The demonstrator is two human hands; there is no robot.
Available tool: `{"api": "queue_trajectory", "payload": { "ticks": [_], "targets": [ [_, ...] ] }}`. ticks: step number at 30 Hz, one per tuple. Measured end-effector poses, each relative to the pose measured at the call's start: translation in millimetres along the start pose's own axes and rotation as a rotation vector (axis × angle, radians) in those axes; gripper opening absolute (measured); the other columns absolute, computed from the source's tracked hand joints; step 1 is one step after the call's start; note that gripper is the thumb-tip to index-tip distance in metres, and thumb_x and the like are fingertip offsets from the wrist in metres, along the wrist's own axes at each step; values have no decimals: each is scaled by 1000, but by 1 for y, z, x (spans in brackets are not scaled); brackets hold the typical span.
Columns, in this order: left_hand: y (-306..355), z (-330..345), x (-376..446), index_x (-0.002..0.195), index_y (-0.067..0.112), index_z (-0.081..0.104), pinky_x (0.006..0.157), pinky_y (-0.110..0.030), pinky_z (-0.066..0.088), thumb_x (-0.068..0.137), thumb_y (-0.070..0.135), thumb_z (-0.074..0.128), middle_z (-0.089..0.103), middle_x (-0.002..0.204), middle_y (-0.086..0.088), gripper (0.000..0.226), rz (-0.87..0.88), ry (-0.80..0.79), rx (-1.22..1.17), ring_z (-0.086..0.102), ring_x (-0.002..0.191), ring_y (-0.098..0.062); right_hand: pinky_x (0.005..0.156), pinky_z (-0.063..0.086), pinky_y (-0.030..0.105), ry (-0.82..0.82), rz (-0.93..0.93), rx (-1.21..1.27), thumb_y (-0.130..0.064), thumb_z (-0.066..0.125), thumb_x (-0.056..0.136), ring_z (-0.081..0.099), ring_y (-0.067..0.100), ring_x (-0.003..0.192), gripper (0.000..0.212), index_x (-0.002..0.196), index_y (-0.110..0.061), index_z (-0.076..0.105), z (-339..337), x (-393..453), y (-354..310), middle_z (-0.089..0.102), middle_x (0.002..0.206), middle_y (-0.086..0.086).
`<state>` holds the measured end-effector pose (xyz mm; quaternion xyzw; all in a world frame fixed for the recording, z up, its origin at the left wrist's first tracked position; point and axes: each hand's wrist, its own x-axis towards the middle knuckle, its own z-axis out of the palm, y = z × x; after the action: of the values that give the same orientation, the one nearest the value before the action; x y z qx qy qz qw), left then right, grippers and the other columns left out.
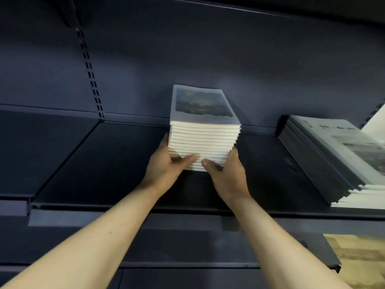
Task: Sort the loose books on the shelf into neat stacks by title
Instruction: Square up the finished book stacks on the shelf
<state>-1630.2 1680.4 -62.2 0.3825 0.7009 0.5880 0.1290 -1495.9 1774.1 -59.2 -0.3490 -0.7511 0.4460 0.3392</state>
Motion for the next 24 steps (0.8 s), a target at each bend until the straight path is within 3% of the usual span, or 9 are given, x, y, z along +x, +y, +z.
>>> {"api": "queue_trajectory", "payload": {
  "ticks": [4, 8, 12, 15, 18, 20, 22, 24],
  "targets": [
    [-4, 1, 4, 138, 20, 48, 80, 6, 35, 85, 19, 74, 60, 109, 21, 59, 23, 27, 52, 51, 88, 25, 75, 44, 0, 62, -5, -18, -17, 77, 86, 54, -11, 90, 53, 130, -19, 49, 2, 7, 4, 59, 103, -19],
    [-2, 3, 4, 140, 19, 45, 83, 4, 38, 85, 19, 75, 60, 111, 18, 62, 28, 41, 66, 54, 90, 16, 88, 49, 12, 70, -6, -3, -18, 79, 84, 55, -11, 92, 64, 138, -19, 43, 2, 6, 3, 59, 107, -21],
    [1, 2, -3, 153, 22, 18, 101, -14, 42, 75, 21, 84, 57, 128, 16, 102, 24, 1, 76, 54, 115, 0, 84, 38, -6, -7, -33, 1, -14, 85, 76, 52, -11, 104, 102, 151, -27, 18, 2, -3, -2, 52, 120, -25],
    [-2, 2, -4, 154, 29, 8, 107, -34, 44, 68, 22, 89, 55, 135, 12, 118, 36, -54, 115, 52, 123, -5, 77, 37, -8, 11, -25, -34, -8, 85, 75, 53, -4, 108, 90, 145, -20, 29, 2, -4, -3, 53, 115, -21],
    [-4, 4, -3, 151, 23, 19, 100, -24, 45, 71, 16, 86, 57, 131, 9, 105, 45, 1, 172, 55, 117, -6, 70, 38, -7, 61, -19, -34, -6, 86, 73, 51, -21, 88, 81, 137, -20, 39, 3, 1, 2, 51, 100, -29],
    [-6, 6, -1, 149, 21, 22, 95, -21, 45, 72, 16, 86, 59, 129, 7, 101, 49, 21, 185, 56, 114, -7, 69, 38, -6, 90, -17, -22, -5, 87, 71, 49, -23, 84, 82, 137, -19, 41, 3, 5, 6, 50, 97, -30],
    [-5, 6, -1, 150, 22, 23, 91, -16, 43, 71, 17, 86, 60, 128, 8, 100, 62, 25, 166, 57, 113, -6, 72, 40, -5, 109, -31, -6, -6, 88, 70, 56, -12, 94, 87, 141, -19, 39, 5, 5, 4, 52, 101, -28],
    [-2, 3, -4, 150, 28, 22, 91, -13, 43, 70, 19, 87, 60, 126, 16, 103, 62, 1, 96, 57, 114, -2, 90, 42, 2, 93, -64, 22, -16, 91, 68, 53, 0, 119, 109, 152, -23, 23, 5, 0, 1, 55, 125, -18]
  ]
}}
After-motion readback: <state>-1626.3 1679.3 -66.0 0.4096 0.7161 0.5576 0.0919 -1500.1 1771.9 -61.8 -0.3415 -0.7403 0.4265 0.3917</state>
